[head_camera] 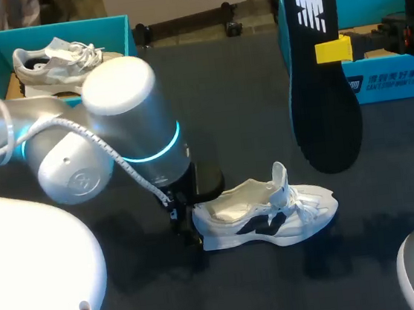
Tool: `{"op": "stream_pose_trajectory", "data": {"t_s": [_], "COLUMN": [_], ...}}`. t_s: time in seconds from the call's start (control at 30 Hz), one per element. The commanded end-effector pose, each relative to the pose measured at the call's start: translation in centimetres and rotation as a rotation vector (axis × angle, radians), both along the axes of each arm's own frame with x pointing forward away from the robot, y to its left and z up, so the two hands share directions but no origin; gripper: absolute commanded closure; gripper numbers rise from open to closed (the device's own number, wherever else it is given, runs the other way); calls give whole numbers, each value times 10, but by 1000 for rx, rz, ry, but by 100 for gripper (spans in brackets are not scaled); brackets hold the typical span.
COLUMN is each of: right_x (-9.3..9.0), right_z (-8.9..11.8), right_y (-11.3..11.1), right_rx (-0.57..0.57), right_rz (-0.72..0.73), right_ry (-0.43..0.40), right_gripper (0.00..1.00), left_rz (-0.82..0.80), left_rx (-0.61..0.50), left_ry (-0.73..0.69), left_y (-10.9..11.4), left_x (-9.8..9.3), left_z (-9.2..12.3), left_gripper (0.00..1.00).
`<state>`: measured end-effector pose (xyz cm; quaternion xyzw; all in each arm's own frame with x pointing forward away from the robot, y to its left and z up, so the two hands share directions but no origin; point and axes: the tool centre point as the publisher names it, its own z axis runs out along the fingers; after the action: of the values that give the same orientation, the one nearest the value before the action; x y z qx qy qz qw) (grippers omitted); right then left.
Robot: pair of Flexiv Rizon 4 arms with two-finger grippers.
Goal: Take the shoe out of the shoebox, open the shoe tongue, remove and reinsert the insole, then place the shoe into the shoebox
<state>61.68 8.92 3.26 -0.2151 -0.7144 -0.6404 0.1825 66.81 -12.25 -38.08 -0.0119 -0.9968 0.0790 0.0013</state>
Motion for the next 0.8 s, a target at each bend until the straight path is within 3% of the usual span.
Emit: {"op": "stream_pose_trajectory", "data": {"t_s": [0.03, 0.4, 0.8], "right_x": [3, 3, 3], "right_z": [0, 0, 0], "right_y": [2, 2, 2], "right_rx": [-4, -4, -4], "right_rz": [3, 3, 3], "right_ry": [2, 2, 2], "right_gripper": [100, 100, 100], "left_rz": [-4, -21, -6], "left_rx": [36, -13, -60], "left_ry": [-9, -74, -63], "left_y": [-5, -19, -49], "left_x": [-1, 8, 43], "left_z": [1, 46, 54], "left_gripper": [0, 0, 0]}}
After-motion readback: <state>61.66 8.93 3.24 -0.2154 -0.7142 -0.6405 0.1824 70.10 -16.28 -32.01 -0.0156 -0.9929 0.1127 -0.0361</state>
